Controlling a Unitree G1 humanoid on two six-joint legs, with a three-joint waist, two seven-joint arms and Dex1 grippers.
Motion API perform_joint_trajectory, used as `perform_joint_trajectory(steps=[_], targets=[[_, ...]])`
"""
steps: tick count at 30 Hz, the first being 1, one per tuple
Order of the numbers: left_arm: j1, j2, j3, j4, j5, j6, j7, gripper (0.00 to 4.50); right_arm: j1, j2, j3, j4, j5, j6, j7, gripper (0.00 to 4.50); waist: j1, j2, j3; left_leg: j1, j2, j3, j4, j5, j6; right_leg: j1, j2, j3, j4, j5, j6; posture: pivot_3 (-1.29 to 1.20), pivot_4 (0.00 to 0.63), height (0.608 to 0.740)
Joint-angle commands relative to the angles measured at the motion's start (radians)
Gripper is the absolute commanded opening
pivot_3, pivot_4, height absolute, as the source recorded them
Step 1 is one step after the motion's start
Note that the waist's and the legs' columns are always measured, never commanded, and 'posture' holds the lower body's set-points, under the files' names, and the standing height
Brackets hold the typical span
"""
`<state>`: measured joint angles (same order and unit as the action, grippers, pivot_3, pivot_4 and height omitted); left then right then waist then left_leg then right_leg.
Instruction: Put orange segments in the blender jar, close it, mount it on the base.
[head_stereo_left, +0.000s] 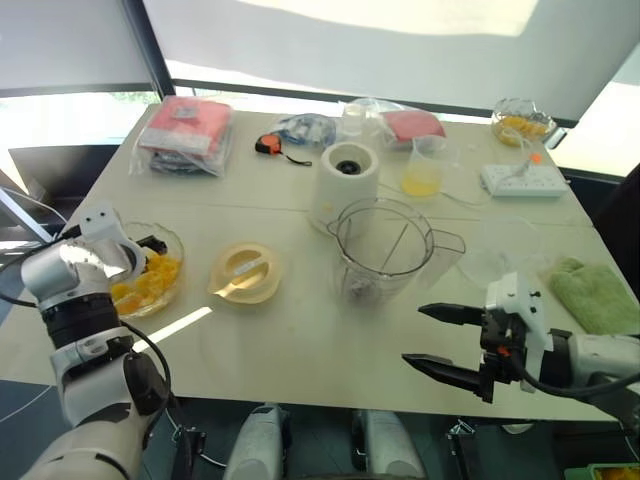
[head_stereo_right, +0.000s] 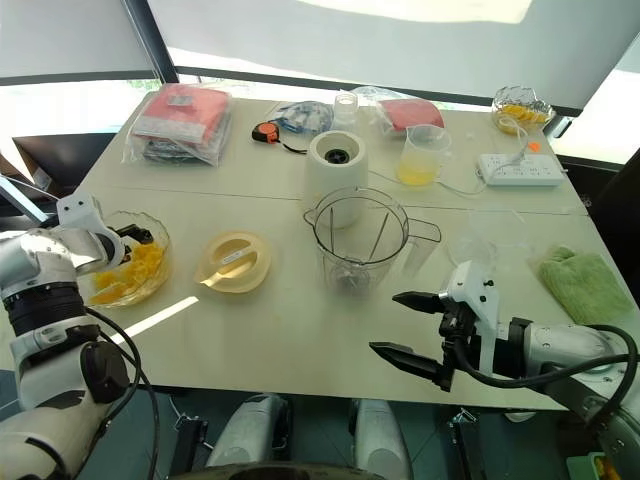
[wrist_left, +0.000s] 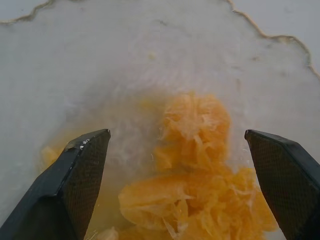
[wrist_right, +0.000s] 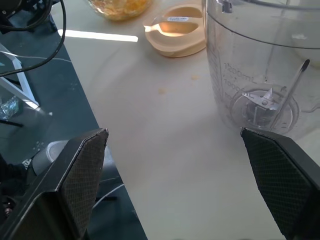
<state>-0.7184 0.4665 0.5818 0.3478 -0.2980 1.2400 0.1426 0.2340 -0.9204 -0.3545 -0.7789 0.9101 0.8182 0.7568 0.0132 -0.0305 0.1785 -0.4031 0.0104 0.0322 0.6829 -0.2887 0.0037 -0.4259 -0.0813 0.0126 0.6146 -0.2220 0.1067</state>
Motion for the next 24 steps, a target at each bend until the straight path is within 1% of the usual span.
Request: perform_joint_trajectory(steps=[1,6,10,13,15,19,20,24], targets=[[-0.031,0.016,-0.02,0.052,0.013,-0.072,-0.023,4.49,-0.015,0.007,-0.01,-0.019,0.015,-0.011,-0.01,4.5,0.001,0.0,0.0,0.0,0.0,0.0,0.0,0.0,0.0,0.0,0.0,0.0,0.0,0.0,0.0,0.0,0.15,0.74],[-0.057,0.033,-0.047,0.166,0.027,-0.164,-0.048,4.49,-0.019,-0.002,-0.027,-0.051,0.056,0.004,-0.028,4.5,0.001,0.0,0.0,0.0,0.0,0.0,0.0,0.0,0.0,0.0,-0.001,0.0,0.0,0.0,0.0,0.0,0.15,0.74],[-0.083,0.034,-0.067,0.247,0.035,-0.214,-0.065,4.49,-0.026,-0.004,-0.021,-0.059,0.059,0.001,-0.044,4.5,0.002,0.0,0.0,0.0,0.0,0.0,0.0,0.0,0.0,0.0,-0.004,-0.001,0.0,0.0,0.0,0.0,0.15,0.74],[-0.095,0.033,-0.07,0.277,0.032,-0.217,-0.064,3.65,-0.025,-0.005,-0.02,-0.059,0.056,-0.003,-0.048,4.5,0.006,0.0,-0.001,0.0,0.0,0.0,0.0,0.0,0.0,0.0,-0.006,-0.002,0.0,0.001,-0.001,0.0,0.15,0.74],[-0.097,0.033,-0.077,0.282,0.033,-0.216,-0.066,2.73,-0.025,-0.005,-0.022,-0.059,0.056,-0.005,-0.05,4.5,0.002,0.0,-0.001,0.0,0.0,0.0,0.0,0.0,0.0,0.0,-0.007,-0.002,0.0,0.001,-0.001,0.0,0.15,0.74],[-0.09,0.034,-0.084,0.267,0.034,-0.201,-0.065,0.65,-0.019,-0.002,-0.021,-0.053,0.046,-0.014,-0.043,4.5,0.0,0.0,-0.001,-0.001,0.0,0.0,-0.001,0.0,-0.001,-0.001,-0.007,-0.002,0.0,0.002,0.001,0.0,0.15,0.74],[-0.087,0.035,-0.085,0.258,0.032,-0.193,-0.064,0.26,-0.017,-0.002,-0.021,-0.05,0.042,-0.017,-0.04,4.5,0.0,0.001,-0.001,-0.001,0.0,-0.001,-0.001,0.0,-0.001,-0.002,-0.007,-0.002,0.0,0.002,0.001,0.0,0.15,0.74],[-0.066,0.044,-0.071,0.185,0.023,-0.114,-0.055,0.26,-0.015,0.002,-0.013,-0.037,0.03,-0.027,-0.032,4.5,0.0,0.001,-0.001,-0.001,0.0,-0.001,-0.001,0.0,-0.001,-0.002,-0.007,-0.001,0.0,0.002,0.001,0.0,0.15,0.74]])
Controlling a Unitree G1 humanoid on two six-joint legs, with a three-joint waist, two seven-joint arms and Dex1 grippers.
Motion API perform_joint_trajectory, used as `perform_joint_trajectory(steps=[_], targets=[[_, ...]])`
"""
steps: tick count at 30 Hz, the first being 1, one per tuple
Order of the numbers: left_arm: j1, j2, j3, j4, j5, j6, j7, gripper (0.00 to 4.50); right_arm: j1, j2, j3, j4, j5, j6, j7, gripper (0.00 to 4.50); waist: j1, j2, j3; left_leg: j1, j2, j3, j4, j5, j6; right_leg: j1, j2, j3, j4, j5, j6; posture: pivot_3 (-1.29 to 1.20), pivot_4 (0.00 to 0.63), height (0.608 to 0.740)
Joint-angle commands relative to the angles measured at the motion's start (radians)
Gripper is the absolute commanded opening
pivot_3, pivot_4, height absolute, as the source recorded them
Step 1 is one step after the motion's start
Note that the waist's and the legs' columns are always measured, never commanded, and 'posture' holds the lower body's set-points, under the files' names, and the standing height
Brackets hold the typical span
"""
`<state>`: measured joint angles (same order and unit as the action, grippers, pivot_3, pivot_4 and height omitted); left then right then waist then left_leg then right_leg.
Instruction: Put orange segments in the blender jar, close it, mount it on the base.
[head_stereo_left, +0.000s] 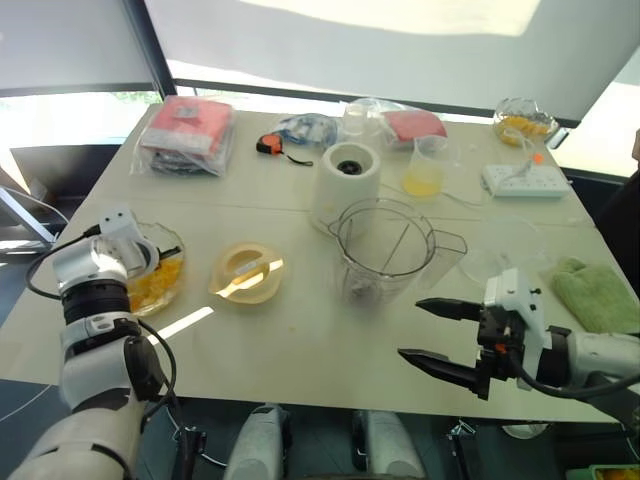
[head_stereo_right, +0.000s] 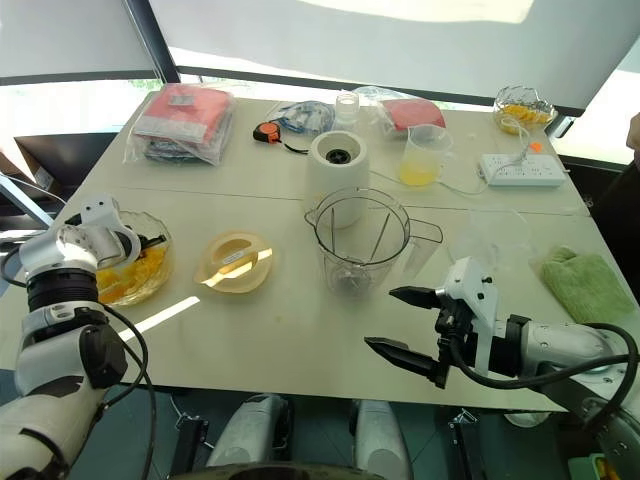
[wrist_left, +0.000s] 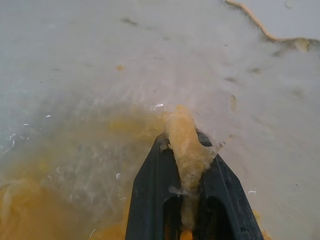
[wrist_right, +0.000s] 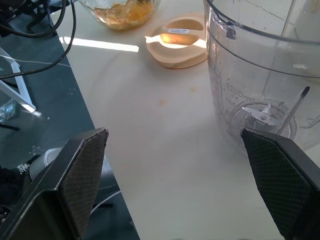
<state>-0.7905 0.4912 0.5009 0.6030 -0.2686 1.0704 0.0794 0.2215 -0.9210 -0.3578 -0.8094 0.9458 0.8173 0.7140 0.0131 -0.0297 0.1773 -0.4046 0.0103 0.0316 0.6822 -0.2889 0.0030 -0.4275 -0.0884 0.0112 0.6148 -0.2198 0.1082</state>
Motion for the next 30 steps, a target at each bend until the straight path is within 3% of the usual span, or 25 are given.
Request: perform_joint_trajectory(steps=[1,5,9,11,16,20,22,25,30], targets=[[0.013,0.024,0.017,-0.099,-0.008,0.082,0.013,0.26,-0.005,0.003,-0.004,-0.003,-0.01,-0.028,0.012,4.5,-0.001,0.0,0.0,0.0,0.0,0.0,0.0,0.0,0.0,0.0,0.0,0.0,0.0,0.0,-0.001,0.0,0.15,0.74],[0.027,0.053,0.052,-0.248,-0.015,0.206,0.022,0.26,-0.011,0.01,0.02,0.017,-0.028,-0.04,0.02,4.5,-0.003,0.0,0.0,-0.001,0.0,0.0,0.0,0.0,0.0,-0.001,0.0,0.0,0.0,0.0,0.0,0.0,0.15,0.74],[0.054,0.176,0.033,-0.448,-0.084,0.4,-0.108,0.26,-0.016,0.013,0.045,0.05,-0.04,-0.044,0.033,4.5,-0.007,-0.001,0.001,-0.003,0.0,0.0,0.0,0.0,-0.001,-0.003,0.0,0.0,0.0,0.0,-0.001,0.0,0.15,0.74],[0.111,0.274,-0.052,-0.521,-0.16,0.444,-0.25,0.26,-0.023,0.015,0.048,0.068,-0.044,-0.049,0.041,4.5,-0.006,0.001,-0.001,-0.003,0.0,0.0,0.0,0.0,-0.001,-0.003,0.0,0.0,0.0,-0.001,-0.003,0.0,0.15,0.74],[0.187,0.487,-0.19,-0.555,-0.224,0.289,-0.547,0.26,-0.029,0.033,0.063,0.106,-0.065,-0.065,0.044,4.5,0.0,0.001,-0.001,-0.002,0.0,0.0,-0.001,-0.001,-0.005,-0.003,-0.001,0.0,0.0,-0.001,-0.004,0.0,0.15,0.74],[0.116,0.554,-0.277,-0.557,-0.255,0.124,-0.768,0.26,-0.014,0.043,0.038,0.134,-0.081,-0.068,0.044,4.5,0.002,0.001,-0.001,-0.003,0.001,-0.001,-0.001,-0.001,-0.006,-0.003,-0.003,-0.001,-0.002,0.0,-0.006,0.0,0.15,0.74],[0.003,0.522,-0.324,-0.539,-0.283,0.059,-0.864,0.26,0.0,0.032,-0.009,0.153,-0.062,-0.052,0.054,4.5,0.002,0.001,-0.001,-0.004,0.0,-0.001,-0.001,-0.001,-0.006,-0.003,-0.004,-0.002,-0.003,0.0,-0.007,0.0,0.15,0.74],[-0.202,0.386,-0.408,-0.45,-0.306,-0.013,-0.975,0.26,0.017,0.041,-0.093,0.155,-0.036,-0.047,0.036,4.5,0.015,0.002,-0.001,-0.006,-0.001,0.001,-0.001,-0.001,-0.005,-0.003,-0.007,-0.004,-0.004,0.0,-0.006,0.0,0.15,0.74],[-0.377,0.216,-0.57,-0.34,-0.27,-0.177,-1.205,0.26,0.116,0.108,-0.219,0.1,0.003,-0.045,-0.014,4.5,0.024,0.003,-0.001,-0.005,-0.001,0.005,0.0,0.0,0.002,-0.002,0.0,-0.006,-0.004,-0.001,-0.006,0.0,0.15,0.74]])
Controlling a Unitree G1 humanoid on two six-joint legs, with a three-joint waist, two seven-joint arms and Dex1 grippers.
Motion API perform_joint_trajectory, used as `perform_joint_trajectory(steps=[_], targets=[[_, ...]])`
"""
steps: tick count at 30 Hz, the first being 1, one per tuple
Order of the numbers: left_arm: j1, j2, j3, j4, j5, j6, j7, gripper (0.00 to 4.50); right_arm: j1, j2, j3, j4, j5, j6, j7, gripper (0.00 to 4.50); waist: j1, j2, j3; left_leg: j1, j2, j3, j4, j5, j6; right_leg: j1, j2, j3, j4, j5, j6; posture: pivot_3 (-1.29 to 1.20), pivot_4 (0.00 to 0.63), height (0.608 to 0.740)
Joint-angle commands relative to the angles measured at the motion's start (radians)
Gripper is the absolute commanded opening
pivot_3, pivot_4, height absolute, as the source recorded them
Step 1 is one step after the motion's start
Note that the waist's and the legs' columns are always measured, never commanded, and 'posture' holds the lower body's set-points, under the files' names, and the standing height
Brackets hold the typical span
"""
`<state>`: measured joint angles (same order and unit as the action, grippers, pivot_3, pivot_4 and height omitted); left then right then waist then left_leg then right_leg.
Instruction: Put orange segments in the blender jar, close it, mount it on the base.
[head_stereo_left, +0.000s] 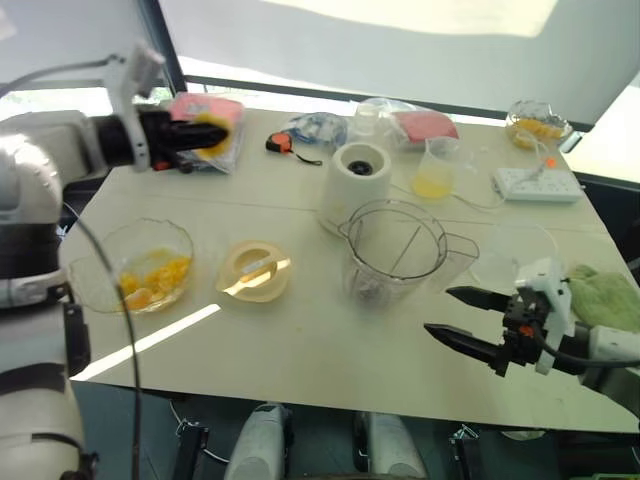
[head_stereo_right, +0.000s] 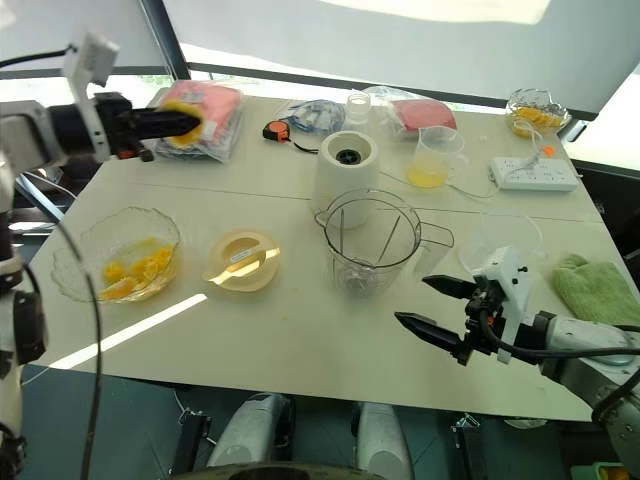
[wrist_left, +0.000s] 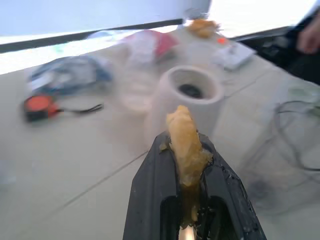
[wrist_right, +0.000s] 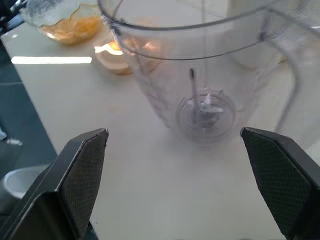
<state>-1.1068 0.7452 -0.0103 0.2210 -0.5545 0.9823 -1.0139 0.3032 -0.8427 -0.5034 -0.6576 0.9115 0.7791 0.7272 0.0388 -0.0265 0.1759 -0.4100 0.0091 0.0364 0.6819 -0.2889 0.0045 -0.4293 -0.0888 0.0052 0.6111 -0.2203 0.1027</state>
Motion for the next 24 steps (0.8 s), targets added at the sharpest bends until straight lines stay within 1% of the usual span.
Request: perform_joint_trajectory(steps=[1,4,8,12,16,20,23,24], targets=[[-0.091,-0.077,-0.09,0.063,0.026,-0.123,-0.151,0.26,0.052,0.064,-0.107,-0.064,0.077,-0.014,-0.048,4.5,-0.002,0.0,0.001,0.0,0.0,0.001,0.0,0.0,0.0,0.0,0.002,0.0,0.0,0.0,0.0,0.0,0.15,0.74],[-0.162,-0.184,-0.171,0.139,0.065,-0.222,-0.254,0.26,0.084,0.165,-0.189,-0.111,0.241,-0.045,-0.141,4.5,-0.001,-0.001,0.001,0.0,0.0,0.003,0.001,0.0,0.001,0.0,0.007,0.001,0.0,0.0,0.002,0.0,0.15,0.74],[-0.207,-0.317,-0.238,0.246,0.129,-0.365,-0.341,0.26,0.143,0.228,-0.212,-0.205,0.314,-0.085,-0.239,4.5,-0.004,0.0,0.001,0.001,0.001,0.002,0.002,0.0,0.001,0.001,0.009,0.001,0.002,-0.002,0.003,0.0,0.15,0.74],[-0.235,-0.41,-0.268,0.341,0.175,-0.439,-0.395,0.26,0.194,0.251,-0.202,-0.267,0.337,-0.126,-0.307,4.5,-0.013,0.001,0.001,0.002,0.002,0.0,0.003,0.0,0.001,0.002,0.009,0.002,0.002,-0.002,0.003,0.0,0.15,0.74],[-0.229,-0.469,-0.296,0.376,0.225,-0.5,-0.421,0.26,0.221,0.253,-0.184,-0.291,0.338,-0.162,-0.343,4.5,-0.026,0.001,0.001,0.002,0.002,-0.001,0.003,0.0,0.001,0.002,0.009,0.003,0.002,-0.002,0.003,0.0,0.15,0.74],[-0.217,-0.515,-0.309,0.411,0.271,-0.54,-0.422,0.26,0.227,0.252,-0.16,-0.292,0.331,-0.191,-0.365,4.5,-0.025,0.0,0.001,0.002,0.001,-0.001,0.003,0.0,0.001,0.002,0.009,0.004,0.002,-0.002,0.004,0.0,0.15,0.74],[-0.205,-0.533,-0.31,0.424,0.294,-0.565,-0.424,1.15,0.224,0.244,-0.138,-0.285,0.313,-0.204,-0.373,4.5,-0.027,0.0,0.001,0.002,0.001,-0.001,0.003,0.0,0.001,0.002,0.009,0.004,0.002,-0.002,0.004,0.0,0.15,0.74],[-0.202,-0.534,-0.309,0.426,0.301,-0.571,-0.427,1.61,0.223,0.24,-0.134,-0.282,0.311,-0.207,-0.374,4.5,-0.027,0.0,0.001,0.002,0.001,-0.002,0.003,0.0,0.001,0.002,0.009,0.004,0.002,-0.002,0.004,0.0,0.15,0.74]])
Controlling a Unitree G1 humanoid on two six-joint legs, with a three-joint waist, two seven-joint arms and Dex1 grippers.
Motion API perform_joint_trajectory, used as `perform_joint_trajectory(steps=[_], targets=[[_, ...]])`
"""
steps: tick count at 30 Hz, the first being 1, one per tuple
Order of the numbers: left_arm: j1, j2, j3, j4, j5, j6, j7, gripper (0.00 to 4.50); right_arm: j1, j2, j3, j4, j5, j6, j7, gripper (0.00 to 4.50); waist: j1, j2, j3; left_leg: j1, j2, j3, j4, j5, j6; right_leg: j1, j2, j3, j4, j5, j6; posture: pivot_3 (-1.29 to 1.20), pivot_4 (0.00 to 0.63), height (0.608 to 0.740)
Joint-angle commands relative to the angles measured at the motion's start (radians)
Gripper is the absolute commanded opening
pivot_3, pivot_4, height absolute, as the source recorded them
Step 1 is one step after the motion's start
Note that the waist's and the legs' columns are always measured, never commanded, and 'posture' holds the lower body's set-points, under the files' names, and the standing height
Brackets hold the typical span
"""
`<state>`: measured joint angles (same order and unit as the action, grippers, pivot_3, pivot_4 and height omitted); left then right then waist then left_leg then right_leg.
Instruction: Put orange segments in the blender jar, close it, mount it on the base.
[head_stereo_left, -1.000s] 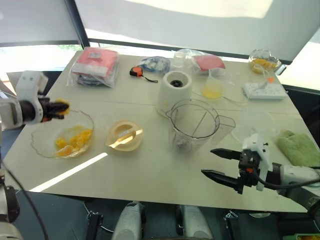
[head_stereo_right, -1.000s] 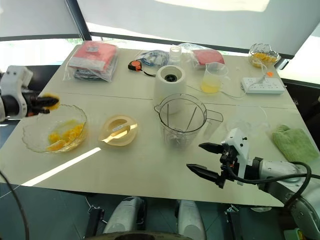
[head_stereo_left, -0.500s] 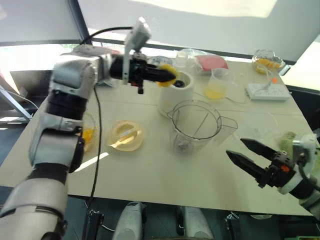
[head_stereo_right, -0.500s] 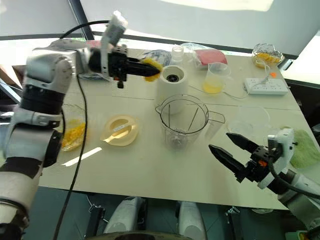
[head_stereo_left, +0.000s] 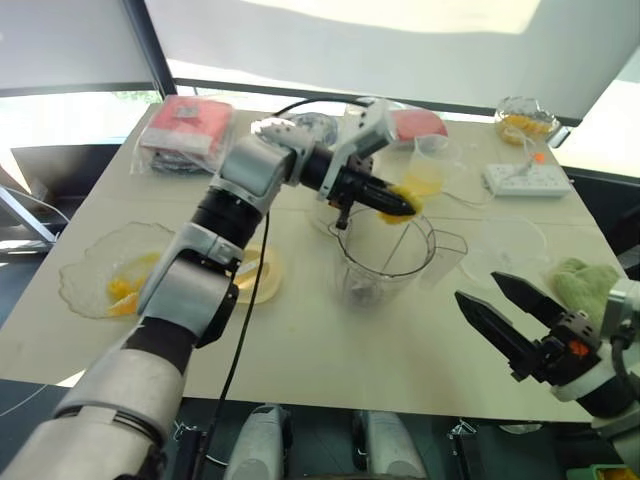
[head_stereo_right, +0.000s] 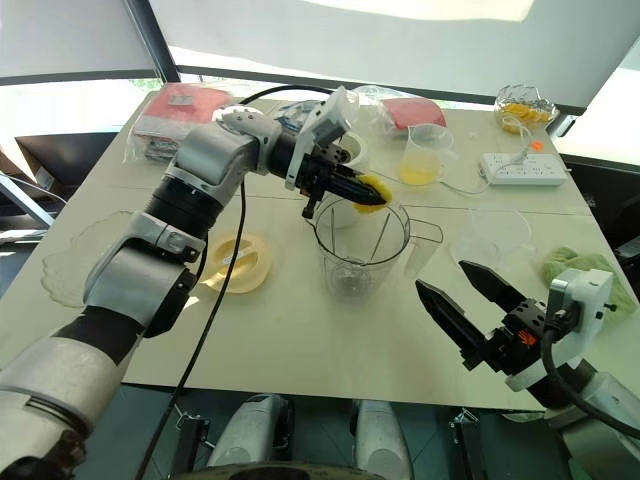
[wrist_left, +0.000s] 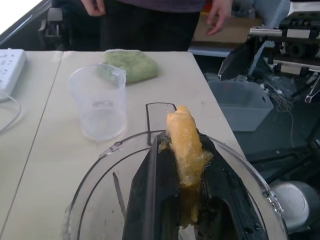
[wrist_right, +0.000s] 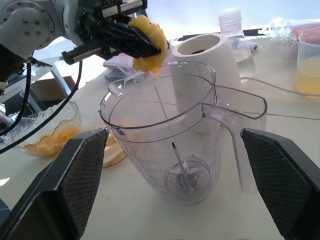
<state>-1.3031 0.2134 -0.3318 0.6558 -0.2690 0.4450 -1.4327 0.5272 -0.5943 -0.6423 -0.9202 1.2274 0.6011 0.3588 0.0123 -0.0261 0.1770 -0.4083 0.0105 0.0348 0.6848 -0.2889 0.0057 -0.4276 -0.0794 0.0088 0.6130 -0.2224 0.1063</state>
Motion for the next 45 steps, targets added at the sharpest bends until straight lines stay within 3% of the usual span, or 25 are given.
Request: perform_joint_trajectory(steps=[1,5,6,11,14,16,20,26,30,34,45], targets=[[-0.003,-0.003,0.015,-0.009,0.02,-0.039,-0.009,2.15,-0.001,-0.012,0.007,-0.016,-0.006,-0.033,-0.007,4.5,0.0,0.0,0.0,0.0,0.0,0.0,0.0,0.0,0.0,0.0,0.0,0.0,0.0,0.0,0.0,0.0,0.15,0.74],[-0.003,-0.013,0.052,-0.006,0.026,-0.049,0.051,4.26,0.0,-0.031,0.012,0.008,-0.021,-0.036,0.007,4.5,0.001,0.0,0.0,0.0,0.0,-0.001,0.0,0.0,0.0,0.0,0.0,0.0,0.0,0.0,0.0,0.0,0.15,0.74],[-0.004,-0.016,0.063,-0.005,0.023,-0.047,0.069,4.47,0.001,-0.037,0.014,0.016,-0.029,-0.033,0.014,4.5,0.001,0.0,0.0,0.0,0.0,-0.001,0.0,0.0,0.0,0.0,0.0,0.0,0.0,0.0,0.0,0.0,0.15,0.74],[0.032,0.021,0.109,-0.095,0.001,-0.018,0.099,4.47,0.002,-0.048,0.037,0.061,-0.081,-0.035,0.036,4.5,0.0,0.0,0.0,0.0,0.0,-0.001,0.0,0.0,0.0,0.0,0.0,0.0,0.0,0.0,0.0,0.0,0.15,0.74],[0.056,0.042,0.202,-0.187,-0.061,0.064,0.177,4.47,-0.02,-0.01,0.041,0.111,-0.144,-0.066,0.003,4.5,0.0,0.0,0.0,0.0,0.002,-0.001,0.0,0.0,0.0,0.0,0.001,0.0,0.001,0.0,0.0,0.0,0.15,0.74],[0.097,0.054,0.299,-0.279,-0.114,0.11,0.275,4.47,-0.021,0.023,0.046,0.145,-0.215,-0.088,-0.022,4.5,0.0,0.0,0.0,0.0,0.003,-0.001,0.0,0.0,0.0,0.0,0.001,0.0,0.001,0.0,0.0,0.0,0.15,0.74],[0.219,0.125,0.373,-0.499,-0.188,0.267,0.364,4.47,-0.026,0.083,0.051,0.222,-0.377,-0.143,-0.082,4.5,-0.002,0.003,-0.002,0.001,0.003,-0.001,0.0,0.0,0.0,0.0,0.001,0.0,0.002,0.0,0.001,0.0,0.15,0.74],[0.41,0.231,0.398,-0.787,-0.231,0.352,0.466,4.47,-0.097,0.153,0.064,0.357,-0.64,-0.221,-0.219,4.5,0.0,0.005,-0.003,0.002,0.002,-0.001,0.0,0.001,-0.002,0.0,0.001,0.001,0.004,0.0,0.0,0.0,0.15,0.74],[0.567,0.328,0.487,-0.959,-0.376,0.49,0.461,4.47,-0.255,0.182,0.099,0.525,-0.771,-0.275,-0.311,4.5,-0.015,0.006,-0.003,0.003,0.003,0.0,0.0,0.001,-0.002,0.001,0.001,0.002,0.004,0.0,0.0,0.0,0.15,0.74],[0.74,0.456,0.517,-1.098,-0.425,0.538,0.466,4.47,-0.413,0.197,0.131,0.692,-0.849,-0.306,-0.35,4.5,-0.03,0.011,-0.004,0.007,0.003,0.005,-0.002,0.001,-0.002,0.001,0.001,0.006,0.007,0.0,0.0,0.0,0.15,0.74],[0.877,0.536,0.579,-1.236,-0.541,0.595,0.598,4.47,-0.612,0.132,0.184,0.992,-0.959,-0.375,-0.291,4.5,-0.029,0.011,-0.004,0.014,0.002,0.009,-0.002,0.001,-0.002,0.007,0.002,0.01,0.006,0.0,0.0,0.0,0.15,0.74]])
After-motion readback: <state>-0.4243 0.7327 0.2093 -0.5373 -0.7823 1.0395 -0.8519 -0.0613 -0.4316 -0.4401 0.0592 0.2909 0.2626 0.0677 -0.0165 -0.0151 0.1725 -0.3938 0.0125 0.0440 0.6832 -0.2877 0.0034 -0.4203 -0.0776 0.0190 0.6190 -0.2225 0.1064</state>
